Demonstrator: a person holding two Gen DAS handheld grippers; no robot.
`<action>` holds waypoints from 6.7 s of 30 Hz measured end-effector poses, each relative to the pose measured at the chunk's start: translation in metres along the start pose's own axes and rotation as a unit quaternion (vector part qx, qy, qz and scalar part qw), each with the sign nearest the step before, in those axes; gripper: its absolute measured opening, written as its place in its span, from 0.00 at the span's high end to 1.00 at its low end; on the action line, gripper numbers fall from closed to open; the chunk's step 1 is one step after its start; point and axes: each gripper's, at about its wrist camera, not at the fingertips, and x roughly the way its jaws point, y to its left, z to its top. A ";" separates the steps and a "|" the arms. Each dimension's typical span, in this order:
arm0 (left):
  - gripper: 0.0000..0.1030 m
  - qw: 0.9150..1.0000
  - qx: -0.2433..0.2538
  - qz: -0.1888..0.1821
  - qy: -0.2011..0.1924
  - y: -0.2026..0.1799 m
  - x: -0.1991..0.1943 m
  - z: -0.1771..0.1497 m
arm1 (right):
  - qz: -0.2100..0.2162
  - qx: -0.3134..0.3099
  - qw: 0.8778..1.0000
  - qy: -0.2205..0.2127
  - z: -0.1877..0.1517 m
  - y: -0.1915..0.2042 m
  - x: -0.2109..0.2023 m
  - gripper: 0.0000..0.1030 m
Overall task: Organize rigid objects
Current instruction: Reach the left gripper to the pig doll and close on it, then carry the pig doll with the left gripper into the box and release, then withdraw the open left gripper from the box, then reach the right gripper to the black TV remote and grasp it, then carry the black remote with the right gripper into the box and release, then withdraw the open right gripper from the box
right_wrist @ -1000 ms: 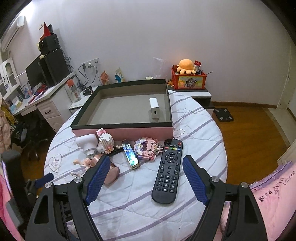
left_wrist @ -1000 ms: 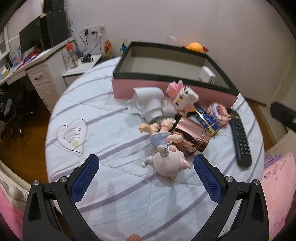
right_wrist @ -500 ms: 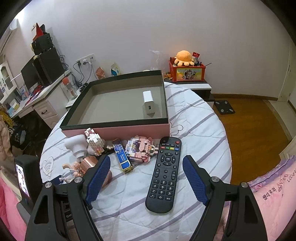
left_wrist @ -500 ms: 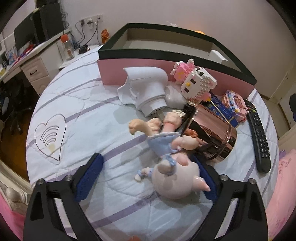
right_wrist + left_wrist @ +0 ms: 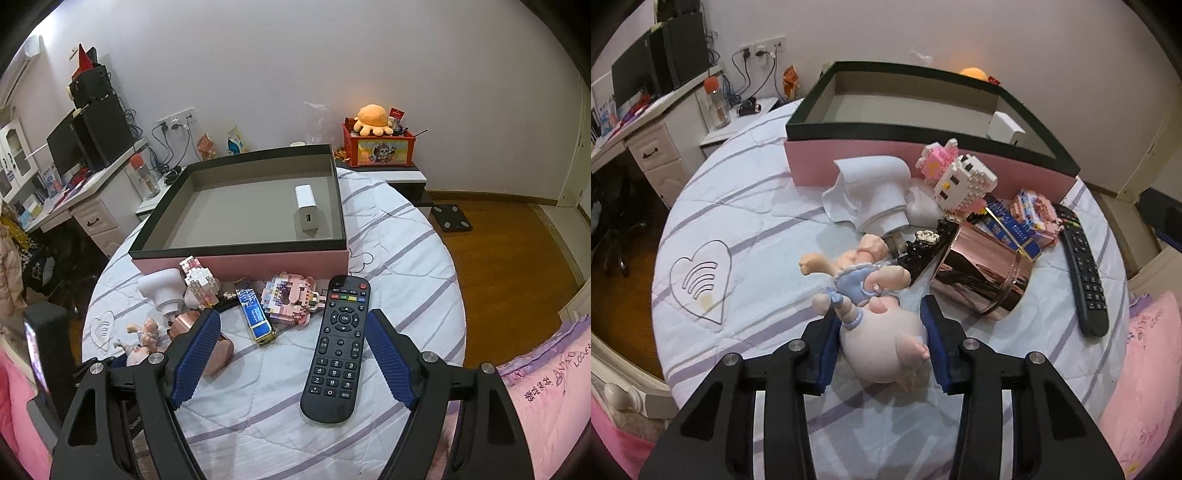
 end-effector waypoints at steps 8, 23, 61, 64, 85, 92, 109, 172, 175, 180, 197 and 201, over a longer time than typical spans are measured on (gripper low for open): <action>0.59 1.000 -0.011 0.009 -0.005 0.014 -0.015 -0.001 | 0.008 -0.009 1.000 -0.004 0.003 0.005 -0.002 0.21; 0.59 0.998 -0.004 0.000 -0.069 0.015 -0.050 0.058 | 0.019 -0.008 1.000 -0.007 0.018 0.004 0.010 0.20; 0.00 0.997 0.016 0.000 -0.071 0.001 0.050 0.181 | -0.004 0.009 1.000 0.002 0.073 -0.014 0.073 0.21; 0.00 0.996 0.015 0.003 -0.083 0.003 0.030 0.175 | -0.002 0.006 1.000 -0.008 0.070 -0.010 0.060 0.20; 0.00 0.994 -0.005 0.006 -0.113 0.020 -0.086 0.050 | 0.007 -0.006 0.999 -0.045 0.013 0.002 -0.017 0.00; 0.00 0.993 -0.012 0.002 -0.114 0.020 -0.101 0.023 | -0.003 -0.003 1.000 -0.030 -0.014 -0.004 -0.025 0.00; 0.00 0.995 -0.005 -0.009 -0.101 0.011 -0.098 0.012 | -0.043 0.021 0.999 0.019 -0.041 -0.027 -0.002 0.00; 0.00 0.993 -0.009 0.026 -0.116 0.022 -0.052 0.105 | 0.003 -0.034 0.999 -0.030 0.059 0.007 0.036 0.57; 0.00 0.992 -0.017 0.040 -0.116 0.031 -0.033 0.129 | 0.009 -0.046 0.999 -0.024 0.083 0.018 0.064 0.57; 0.00 0.992 -0.031 0.052 -0.107 0.046 0.002 0.157 | 0.015 -0.054 0.998 0.000 0.107 0.030 0.114 0.57; 0.00 0.995 -0.047 0.048 -0.080 0.063 0.044 0.166 | 0.003 -0.094 0.992 0.088 0.110 0.058 0.200 0.25; 0.00 0.994 -0.043 0.046 -0.090 0.061 0.028 0.158 | 0.006 -0.089 0.994 0.070 0.111 0.056 0.183 0.20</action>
